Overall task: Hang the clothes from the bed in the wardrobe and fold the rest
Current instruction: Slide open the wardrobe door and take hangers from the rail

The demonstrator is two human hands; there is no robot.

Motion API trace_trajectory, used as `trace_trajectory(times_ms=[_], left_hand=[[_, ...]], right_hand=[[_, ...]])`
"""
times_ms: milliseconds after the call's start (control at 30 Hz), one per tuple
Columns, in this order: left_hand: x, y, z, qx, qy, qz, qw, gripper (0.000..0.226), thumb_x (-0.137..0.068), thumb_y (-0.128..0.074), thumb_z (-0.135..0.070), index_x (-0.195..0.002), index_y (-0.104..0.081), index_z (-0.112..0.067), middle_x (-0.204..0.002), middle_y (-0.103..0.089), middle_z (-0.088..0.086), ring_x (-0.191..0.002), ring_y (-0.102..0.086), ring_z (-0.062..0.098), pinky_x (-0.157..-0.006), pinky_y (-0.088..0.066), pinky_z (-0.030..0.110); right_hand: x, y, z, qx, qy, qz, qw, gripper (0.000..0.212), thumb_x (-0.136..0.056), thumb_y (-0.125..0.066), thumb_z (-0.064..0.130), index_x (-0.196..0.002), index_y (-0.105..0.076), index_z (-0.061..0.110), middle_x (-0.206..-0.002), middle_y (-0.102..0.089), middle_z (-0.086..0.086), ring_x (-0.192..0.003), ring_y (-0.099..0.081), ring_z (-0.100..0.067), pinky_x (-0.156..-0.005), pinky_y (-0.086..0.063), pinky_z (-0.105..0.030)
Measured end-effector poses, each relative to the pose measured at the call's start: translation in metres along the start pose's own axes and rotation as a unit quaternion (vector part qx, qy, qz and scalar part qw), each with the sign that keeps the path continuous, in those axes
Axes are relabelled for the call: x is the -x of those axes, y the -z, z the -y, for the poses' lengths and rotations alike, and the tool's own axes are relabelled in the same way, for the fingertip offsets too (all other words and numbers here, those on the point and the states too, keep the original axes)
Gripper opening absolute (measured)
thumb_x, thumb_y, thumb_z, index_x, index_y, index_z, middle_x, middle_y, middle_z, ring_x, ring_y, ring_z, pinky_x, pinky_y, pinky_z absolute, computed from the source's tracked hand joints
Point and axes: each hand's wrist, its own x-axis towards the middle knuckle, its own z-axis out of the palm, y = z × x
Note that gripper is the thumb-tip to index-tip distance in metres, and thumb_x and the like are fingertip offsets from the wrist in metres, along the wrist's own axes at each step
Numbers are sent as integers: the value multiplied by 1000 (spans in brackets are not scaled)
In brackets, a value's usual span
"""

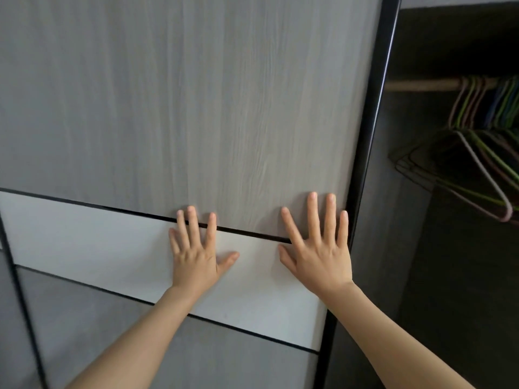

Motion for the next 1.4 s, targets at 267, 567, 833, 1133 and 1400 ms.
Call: trace_trajectory(times_ms=[267, 567, 833, 1133, 1400], left_hand=[[-16, 18, 71, -24, 7, 56, 998, 86, -87, -6, -71, -138, -30, -6, -138, -35, 38, -125, -34, 57, -87, -37, 70], [-28, 27, 153, -100, 86, 113, 985, 93, -76, -5, -79, -139, 33, -23, -131, 52, 4, -139, 28, 32, -113, 3, 54], [-44, 67, 188, -16, 225, 212, 951, 87, -90, -44, -55, -143, 23, -38, -154, 24, 11, -142, 1, 43, -112, -12, 51], [-22, 77, 201, -18, 125, 249, 960, 86, -90, -50, -43, -146, 16, -37, -156, 20, 0, -144, -1, 30, -108, -24, 43], [-14, 48, 207, 136, 231, 227, 936, 99, -87, -62, -33, -146, 17, -32, -156, 20, 4, -144, -7, 31, -113, -18, 42]], right_hand=[[-34, -6, 67, -27, 4, 54, 998, 67, -65, -74, 45, -125, -60, 19, -130, -52, -27, -118, -47, -52, -92, -39, -63], [-70, 5, 118, -111, 101, 134, 980, 67, -53, -83, 39, -113, -69, 15, -131, -53, -24, -119, -47, -51, -95, -41, -58], [-104, 4, 141, -139, 253, 182, 940, 58, -71, -68, 52, -120, -65, 21, -146, -37, -17, -138, -24, -40, -110, -13, -57], [-132, -22, 213, -161, 302, 228, 912, 60, -92, -36, 46, -146, -29, 21, -154, 21, -12, -131, 38, -36, -89, 44, -44], [-156, -20, 259, -146, 315, 234, 908, 61, -92, -37, 39, -148, -23, 20, -154, 19, -17, -138, 26, -38, -98, 31, -49]])
